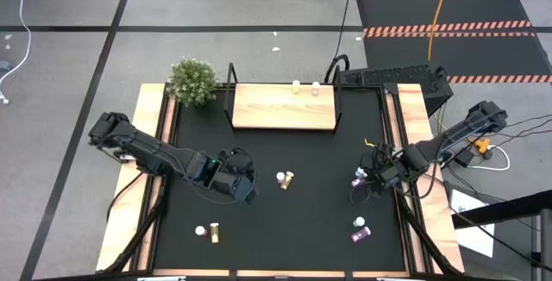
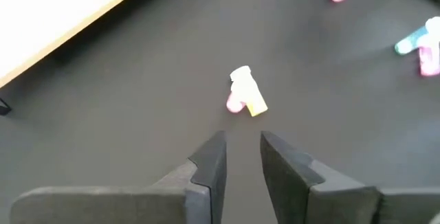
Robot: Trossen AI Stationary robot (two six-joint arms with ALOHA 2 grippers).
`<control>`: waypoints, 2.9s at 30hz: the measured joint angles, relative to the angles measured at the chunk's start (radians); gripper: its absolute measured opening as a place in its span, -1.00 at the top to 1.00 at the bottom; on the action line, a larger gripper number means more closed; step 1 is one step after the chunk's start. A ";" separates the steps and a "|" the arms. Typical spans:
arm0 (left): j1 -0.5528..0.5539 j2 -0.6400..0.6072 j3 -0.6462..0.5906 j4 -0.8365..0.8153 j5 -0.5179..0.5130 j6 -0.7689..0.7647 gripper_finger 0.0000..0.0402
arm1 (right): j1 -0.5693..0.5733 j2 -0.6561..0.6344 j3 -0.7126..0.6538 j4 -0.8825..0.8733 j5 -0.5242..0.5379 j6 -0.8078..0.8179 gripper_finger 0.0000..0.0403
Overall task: Pick and place medicine bottles onto shelf by color
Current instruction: Put the top right blue pill bottle on the shelf
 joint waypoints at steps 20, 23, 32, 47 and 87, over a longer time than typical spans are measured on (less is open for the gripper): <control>0.087 0.000 0.000 0.050 0.001 0.138 0.41 | -0.001 0.000 -0.052 0.071 0.050 0.012 0.01; 0.110 0.000 0.000 0.050 0.006 0.162 0.41 | -0.001 0.000 -0.052 0.071 0.050 0.026 0.06; 0.169 0.000 0.000 0.051 0.051 0.235 0.41 | -0.011 0.000 -0.052 0.071 0.048 0.036 0.19; 0.240 0.000 0.000 0.050 0.060 0.354 0.41 | -0.097 -0.004 -0.092 0.145 -0.053 -0.034 0.41; 0.365 -0.318 0.002 -0.028 0.108 0.552 0.41 | -0.515 0.592 0.750 0.436 -0.210 -0.579 0.44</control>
